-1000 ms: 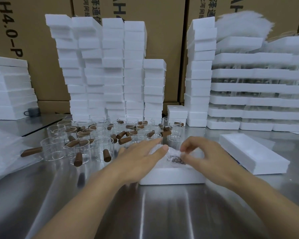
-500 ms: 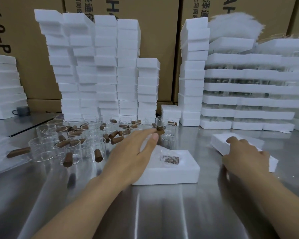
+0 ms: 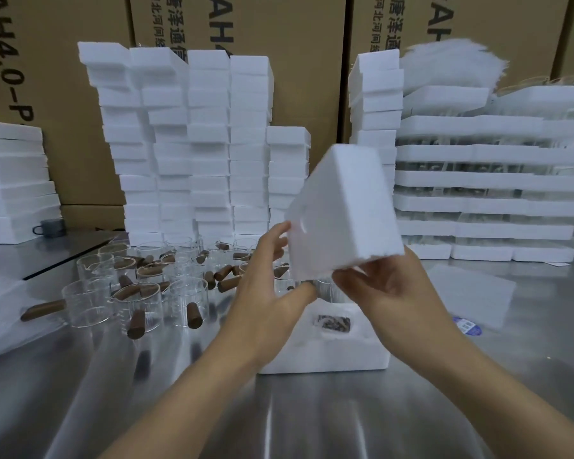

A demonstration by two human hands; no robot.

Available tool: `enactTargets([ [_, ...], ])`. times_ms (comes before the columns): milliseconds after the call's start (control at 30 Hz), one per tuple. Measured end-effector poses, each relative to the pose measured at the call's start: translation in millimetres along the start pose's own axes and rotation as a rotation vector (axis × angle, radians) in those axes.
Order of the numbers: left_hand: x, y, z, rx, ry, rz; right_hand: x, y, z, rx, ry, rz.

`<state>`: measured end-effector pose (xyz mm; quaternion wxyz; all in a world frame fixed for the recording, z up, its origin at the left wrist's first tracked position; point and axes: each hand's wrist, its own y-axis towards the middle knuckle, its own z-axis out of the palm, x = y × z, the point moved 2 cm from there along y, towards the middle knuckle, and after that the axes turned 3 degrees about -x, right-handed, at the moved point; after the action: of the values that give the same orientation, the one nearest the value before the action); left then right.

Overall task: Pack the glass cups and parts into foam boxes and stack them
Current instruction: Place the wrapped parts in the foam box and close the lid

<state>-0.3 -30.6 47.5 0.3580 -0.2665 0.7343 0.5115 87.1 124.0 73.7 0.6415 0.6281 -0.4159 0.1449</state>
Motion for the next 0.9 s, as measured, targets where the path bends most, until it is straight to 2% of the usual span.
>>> enactTargets([
  [233, -7, 8, -9, 0.007, -0.258, 0.048, 3, 0, 5, -0.026, 0.716, 0.326],
  [400, -6, 13, -17, -0.016, -0.350, -0.049, 4, 1, 6, -0.053, 0.919, 0.422],
  [567, -4, 18, -25, -0.083, -0.359, -0.119, 0, 3, -2, -0.090, 0.785, 0.518],
  [733, 8, 25, -42, -0.114, -0.276, -0.192, -18, 5, -25, -0.405, 0.438, 0.715],
  [900, 14, 22, -43, 0.127, -0.166, -0.239, -35, 4, -41, -0.438, 0.278, 0.771],
])
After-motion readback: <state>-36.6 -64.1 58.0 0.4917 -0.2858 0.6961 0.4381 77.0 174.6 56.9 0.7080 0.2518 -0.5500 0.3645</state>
